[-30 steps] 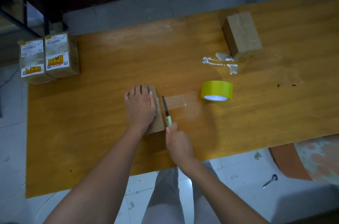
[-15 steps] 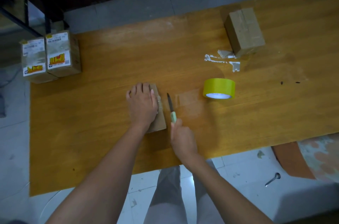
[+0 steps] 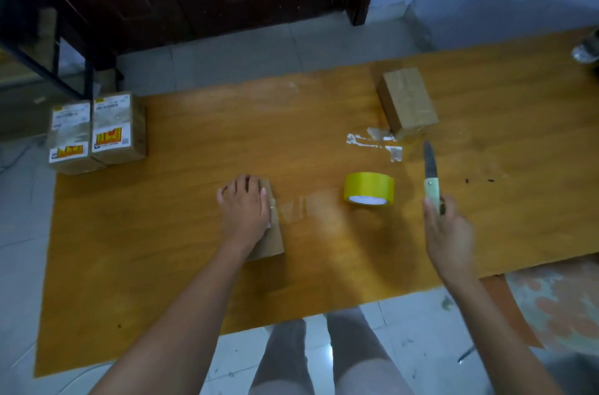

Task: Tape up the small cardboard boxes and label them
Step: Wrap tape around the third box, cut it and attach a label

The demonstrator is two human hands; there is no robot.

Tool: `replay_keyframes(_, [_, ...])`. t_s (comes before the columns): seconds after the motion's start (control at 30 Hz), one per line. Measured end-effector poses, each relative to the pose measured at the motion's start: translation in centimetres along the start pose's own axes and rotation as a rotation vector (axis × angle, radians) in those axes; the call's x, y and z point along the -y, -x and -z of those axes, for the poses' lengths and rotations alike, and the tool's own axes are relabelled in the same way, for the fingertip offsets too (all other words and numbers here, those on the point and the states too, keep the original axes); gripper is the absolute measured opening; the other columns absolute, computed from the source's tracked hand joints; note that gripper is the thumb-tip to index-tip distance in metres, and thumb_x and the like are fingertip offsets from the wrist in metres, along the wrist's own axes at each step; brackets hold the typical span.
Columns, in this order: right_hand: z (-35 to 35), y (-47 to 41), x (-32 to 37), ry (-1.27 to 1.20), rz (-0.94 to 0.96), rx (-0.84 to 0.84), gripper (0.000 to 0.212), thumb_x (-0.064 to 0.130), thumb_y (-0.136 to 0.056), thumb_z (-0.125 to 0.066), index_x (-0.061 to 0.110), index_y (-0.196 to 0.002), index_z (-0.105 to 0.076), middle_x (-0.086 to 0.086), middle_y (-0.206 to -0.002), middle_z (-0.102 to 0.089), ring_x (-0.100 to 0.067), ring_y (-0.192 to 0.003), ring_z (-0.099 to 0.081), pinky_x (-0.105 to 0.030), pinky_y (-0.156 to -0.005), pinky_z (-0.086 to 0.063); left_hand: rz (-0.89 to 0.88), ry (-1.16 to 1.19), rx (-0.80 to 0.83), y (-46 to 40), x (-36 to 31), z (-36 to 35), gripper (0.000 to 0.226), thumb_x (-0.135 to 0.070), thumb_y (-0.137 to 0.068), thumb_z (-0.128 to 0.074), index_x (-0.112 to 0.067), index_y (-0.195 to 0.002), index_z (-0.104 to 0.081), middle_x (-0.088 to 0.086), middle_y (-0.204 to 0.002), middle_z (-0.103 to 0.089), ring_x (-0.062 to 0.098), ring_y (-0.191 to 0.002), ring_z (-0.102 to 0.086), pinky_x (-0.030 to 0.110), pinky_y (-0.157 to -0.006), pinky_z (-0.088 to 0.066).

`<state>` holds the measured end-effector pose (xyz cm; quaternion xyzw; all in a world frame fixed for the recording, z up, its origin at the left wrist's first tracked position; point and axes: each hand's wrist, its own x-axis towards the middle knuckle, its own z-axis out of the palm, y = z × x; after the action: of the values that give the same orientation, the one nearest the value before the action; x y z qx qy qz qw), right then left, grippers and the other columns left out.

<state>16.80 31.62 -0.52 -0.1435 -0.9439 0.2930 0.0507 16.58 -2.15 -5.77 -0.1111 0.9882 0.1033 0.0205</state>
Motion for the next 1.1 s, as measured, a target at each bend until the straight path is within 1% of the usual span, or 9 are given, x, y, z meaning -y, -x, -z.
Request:
replay_keyframes(0.13, [0.1, -4.8, -5.5, 0.08, -0.063, 0.125, 0.037, 0.036, -0.099, -0.045, 0.007, -0.122, -0.05, -0.013, -0.086, -0.067, -0.03, -0.064, -0.057, -0.039, -0.056, -0.046, 0.024, 0.077, 0.036, -0.3, 0.0, 0.6, 0.034, -0.031, -0.102, -0.04, -0.015, -0.126, -0.058, 0.009, -0.134, -0.051, 0.03, -0.126, -0.045, 0.05, -0.11, -0.024])
replay_keyframes(0.27, [-1.2, -6.1, -7.7, 0.164, -0.036, 0.228, 0.035, 0.039, -0.099, -0.044, 0.015, -0.124, -0.051, -0.011, -0.093, -0.063, -0.03, -0.07, -0.058, -0.037, -0.055, -0.045, 0.005, 0.154, -0.013, 0.0, 0.2, 1.6, 0.036, -0.03, -0.101, -0.046, -0.014, -0.131, -0.055, 0.01, -0.142, -0.044, 0.032, -0.133, -0.036, 0.05, -0.113, -0.018])
replay_keyframes(0.47, [-1.8, -6.5, -8.7, 0.465, -0.033, 0.251, 0.035, 0.045, -0.098, -0.04, 0.015, -0.115, -0.047, -0.011, -0.107, -0.056, -0.025, -0.054, -0.044, -0.025, -0.044, -0.027, 0.485, 0.162, 0.102, 1.4, -3.0, 2.5, 0.091, -0.059, -0.083, -0.063, 0.0, -0.144, -0.03, 0.021, -0.145, -0.031, 0.041, -0.131, -0.034, 0.052, -0.103, -0.033])
replay_keyframes(0.57, [-1.0, -6.6, -8.0, 0.554, -0.017, 0.302, 0.04, 0.047, -0.098, -0.042, 0.011, -0.115, -0.044, -0.011, -0.111, -0.055, -0.028, -0.06, -0.054, -0.028, -0.044, -0.037, 0.529, 0.261, 0.114, 1.4, -3.6, 2.7, 0.092, -0.05, -0.08, -0.072, 0.003, -0.141, -0.028, 0.023, -0.142, -0.029, 0.047, -0.125, -0.038, 0.05, -0.101, -0.037])
replay_keyframes(0.63, [0.1, -7.2, -6.8, 0.44, -0.041, 0.258, 0.044, 0.046, -0.097, -0.045, 0.007, -0.117, -0.046, -0.014, -0.116, -0.053, -0.034, -0.075, -0.06, -0.035, -0.055, -0.047, 0.537, 0.363, 0.099, 1.0, -3.5, 3.3, 0.091, -0.048, -0.082, -0.071, 0.0, -0.144, -0.026, 0.021, -0.144, -0.024, 0.045, -0.128, -0.035, 0.049, -0.103, -0.037])
replay_keyframes(0.77, [2.4, -7.7, 0.1, -0.206, 0.034, 0.105, 0.035, 0.038, -0.091, -0.061, 0.01, -0.112, -0.057, -0.007, -0.105, -0.061, -0.024, -0.09, -0.06, -0.035, -0.074, -0.047, 0.487, 0.66, 0.018, 0.1, -4.7, 6.5, 0.091, -0.047, -0.083, -0.072, -0.01, -0.15, -0.023, 0.009, -0.149, -0.02, 0.032, -0.132, -0.035, 0.043, -0.104, -0.039])
replay_keyframes(0.87, [2.0, -5.4, 8.3, -0.64, -0.025, 0.525, 0.043, 0.047, -0.085, -0.065, 0.02, -0.117, -0.057, 0.004, -0.106, -0.063, -0.01, -0.096, -0.062, -0.029, -0.082, -0.051, 0.424, 0.832, -0.035, -0.4, -8.3, 9.1, 0.081, -0.04, -0.085, -0.071, -0.012, -0.148, -0.029, 0.008, -0.145, -0.025, 0.024, -0.132, -0.035, 0.039, -0.109, -0.037])
replay_keyframes(0.97, [0.1, -2.9, 13.9, -0.723, -0.083, 0.901, 0.05, 0.051, -0.084, -0.065, 0.021, -0.122, -0.054, 0.009, -0.109, -0.064, -0.008, -0.101, -0.063, -0.029, -0.089, -0.052, 0.402, 0.998, -0.058, -0.1, -12.2, 10.8, 0.069, -0.033, -0.088, -0.068, -0.016, -0.146, -0.035, 0.0, -0.135, -0.031, 0.019, -0.129, -0.039, 0.038, -0.11, -0.037])
replay_keyframes(1.1, [-0.4, -2.6, 15.0, -0.851, -0.01, 0.795, 0.027, 0.039, -0.094, -0.056, 0.018, -0.111, -0.059, 0.007, -0.096, -0.069, 0.004, -0.082, -0.064, -0.017, -0.075, -0.051, 0.399, 1.194, -0.078, 0.3, -14.4, 12.0, 0.056, -0.035, -0.098, -0.05, -0.019, -0.15, -0.033, 0.0, -0.148, -0.027, 0.017, -0.137, -0.038, 0.041, -0.113, -0.036])
